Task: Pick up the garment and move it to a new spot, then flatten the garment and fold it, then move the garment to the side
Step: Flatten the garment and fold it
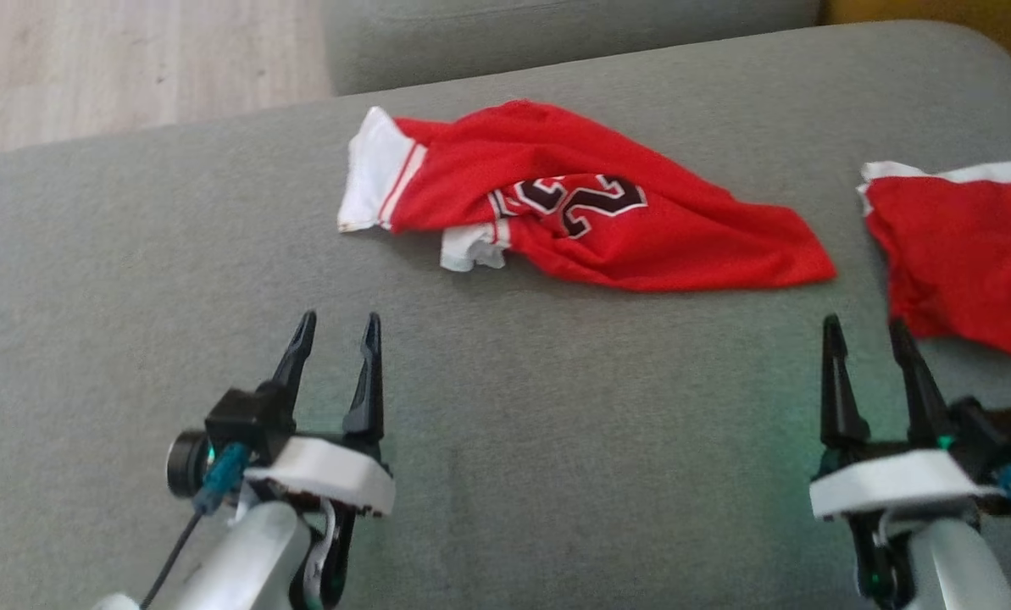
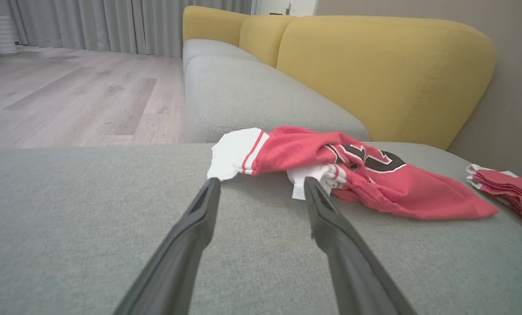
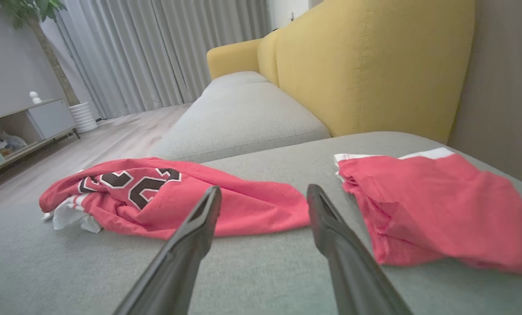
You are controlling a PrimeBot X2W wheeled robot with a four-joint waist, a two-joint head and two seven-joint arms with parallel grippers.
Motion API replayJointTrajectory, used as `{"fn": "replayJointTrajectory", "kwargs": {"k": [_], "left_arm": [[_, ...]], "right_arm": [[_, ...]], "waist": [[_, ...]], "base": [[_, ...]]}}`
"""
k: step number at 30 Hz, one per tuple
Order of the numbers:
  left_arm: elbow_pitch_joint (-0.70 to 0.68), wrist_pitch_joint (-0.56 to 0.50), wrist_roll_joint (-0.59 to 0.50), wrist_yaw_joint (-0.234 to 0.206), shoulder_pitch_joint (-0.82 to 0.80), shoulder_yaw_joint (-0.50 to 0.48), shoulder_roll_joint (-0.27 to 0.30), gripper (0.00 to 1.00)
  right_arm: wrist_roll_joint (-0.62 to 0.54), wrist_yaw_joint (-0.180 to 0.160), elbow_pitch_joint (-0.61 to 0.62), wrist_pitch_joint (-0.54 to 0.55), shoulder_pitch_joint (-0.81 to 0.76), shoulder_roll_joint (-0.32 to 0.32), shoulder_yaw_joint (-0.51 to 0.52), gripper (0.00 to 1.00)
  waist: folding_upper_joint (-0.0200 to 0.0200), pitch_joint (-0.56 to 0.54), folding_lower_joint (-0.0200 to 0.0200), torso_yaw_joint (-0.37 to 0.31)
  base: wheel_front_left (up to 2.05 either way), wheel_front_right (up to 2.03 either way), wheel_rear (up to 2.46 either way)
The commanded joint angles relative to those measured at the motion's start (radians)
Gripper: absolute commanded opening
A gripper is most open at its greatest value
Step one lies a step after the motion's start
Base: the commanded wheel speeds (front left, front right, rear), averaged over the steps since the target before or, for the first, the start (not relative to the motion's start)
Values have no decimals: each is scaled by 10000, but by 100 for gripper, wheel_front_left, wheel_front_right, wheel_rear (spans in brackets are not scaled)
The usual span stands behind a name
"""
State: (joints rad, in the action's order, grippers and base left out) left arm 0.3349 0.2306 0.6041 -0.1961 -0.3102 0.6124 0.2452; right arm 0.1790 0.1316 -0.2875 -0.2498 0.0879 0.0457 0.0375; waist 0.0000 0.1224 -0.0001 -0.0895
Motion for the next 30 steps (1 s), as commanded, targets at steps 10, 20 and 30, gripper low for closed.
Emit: {"fn": "replayJointTrajectory", "kwargs": {"k": [10, 20, 30], "left_arm": [[-160, -90, -103, 97, -445, -208, 203, 100], [1198, -1625, -641, 572, -1957, 678, 245, 100], [2661, -1462, -829, 438, -3151, 534, 193, 100]], "right_arm": [[164, -9, 1267, -119, -36, 46, -391, 100], [461, -9, 1378, -119, 94, 46, -640, 100], [698, -9, 1344, -120, 298, 45, -805, 100]], "waist": [[0, 380, 1, -688], [0, 1144, 1, -1389], [0, 1634, 1, -1981]], "base": [[0, 0, 0], [0, 0, 0], [0, 0, 0]]}}
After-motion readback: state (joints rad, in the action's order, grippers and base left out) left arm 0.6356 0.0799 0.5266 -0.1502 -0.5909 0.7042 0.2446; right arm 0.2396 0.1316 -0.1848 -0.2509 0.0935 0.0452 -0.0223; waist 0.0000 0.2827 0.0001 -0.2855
